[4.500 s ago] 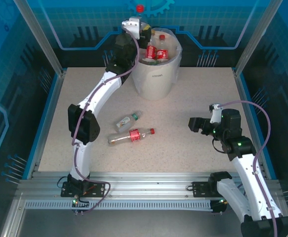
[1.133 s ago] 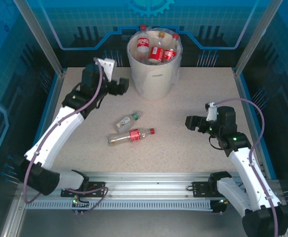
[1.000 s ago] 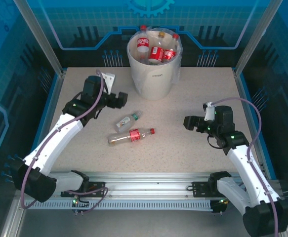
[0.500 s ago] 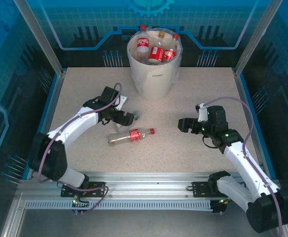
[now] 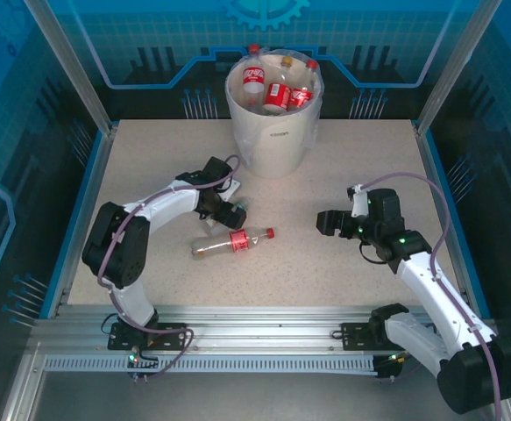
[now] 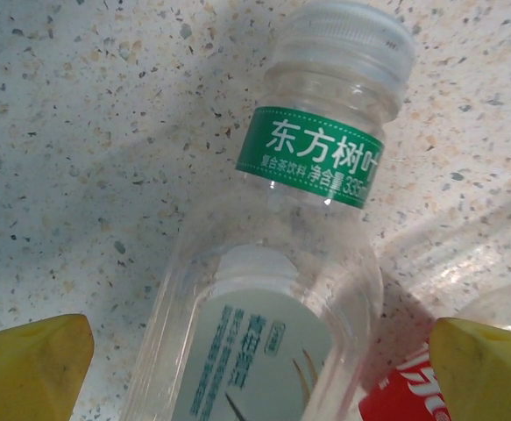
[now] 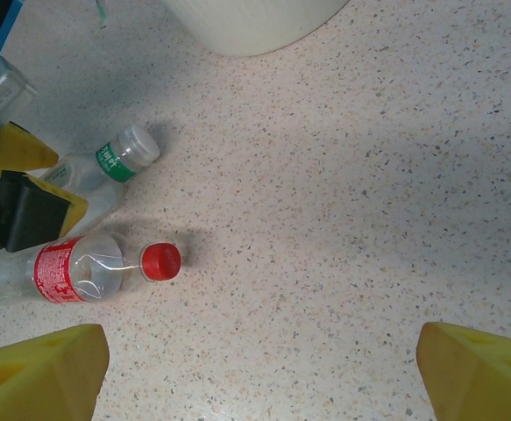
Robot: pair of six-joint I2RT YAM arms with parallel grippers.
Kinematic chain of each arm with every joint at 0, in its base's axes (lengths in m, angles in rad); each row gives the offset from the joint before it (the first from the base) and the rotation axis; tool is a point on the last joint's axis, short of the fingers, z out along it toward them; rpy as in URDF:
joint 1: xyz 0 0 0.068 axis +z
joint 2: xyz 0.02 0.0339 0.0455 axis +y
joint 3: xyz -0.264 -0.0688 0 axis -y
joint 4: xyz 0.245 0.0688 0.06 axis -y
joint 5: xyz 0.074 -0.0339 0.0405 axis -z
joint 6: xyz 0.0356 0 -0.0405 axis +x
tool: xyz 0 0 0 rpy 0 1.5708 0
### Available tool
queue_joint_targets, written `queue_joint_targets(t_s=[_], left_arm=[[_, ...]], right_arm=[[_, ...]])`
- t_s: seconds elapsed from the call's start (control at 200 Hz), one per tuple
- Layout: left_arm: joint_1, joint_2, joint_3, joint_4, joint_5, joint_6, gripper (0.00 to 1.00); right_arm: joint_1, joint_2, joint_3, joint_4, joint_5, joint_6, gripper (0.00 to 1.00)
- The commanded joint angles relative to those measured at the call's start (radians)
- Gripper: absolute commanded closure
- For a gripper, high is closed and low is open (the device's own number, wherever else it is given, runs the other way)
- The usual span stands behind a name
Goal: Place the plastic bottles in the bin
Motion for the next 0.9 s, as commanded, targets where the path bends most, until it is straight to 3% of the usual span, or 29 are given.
queue_joint_targets(t_s=[0.0, 0.44, 0.896], left_arm=[[-0.006, 0.036, 0.026, 0.009, -0.046, 0.0, 0.03], [-0.006, 0.061, 0.062, -0.009, -0.086, -0.05, 0.34], [0.011, -0.1, 0.185, -0.087, -0.194, -0.059, 0.44]], right_arm=[[0.013, -0.003, -0.002, 0.005, 0.006, -0.005, 0.08], [0.01, -0.023, -0.007, -0.013, 0.021, -0.012, 0.08], [0.011, -0.035, -0.016, -0.013, 0.026, -0.014, 0.08]])
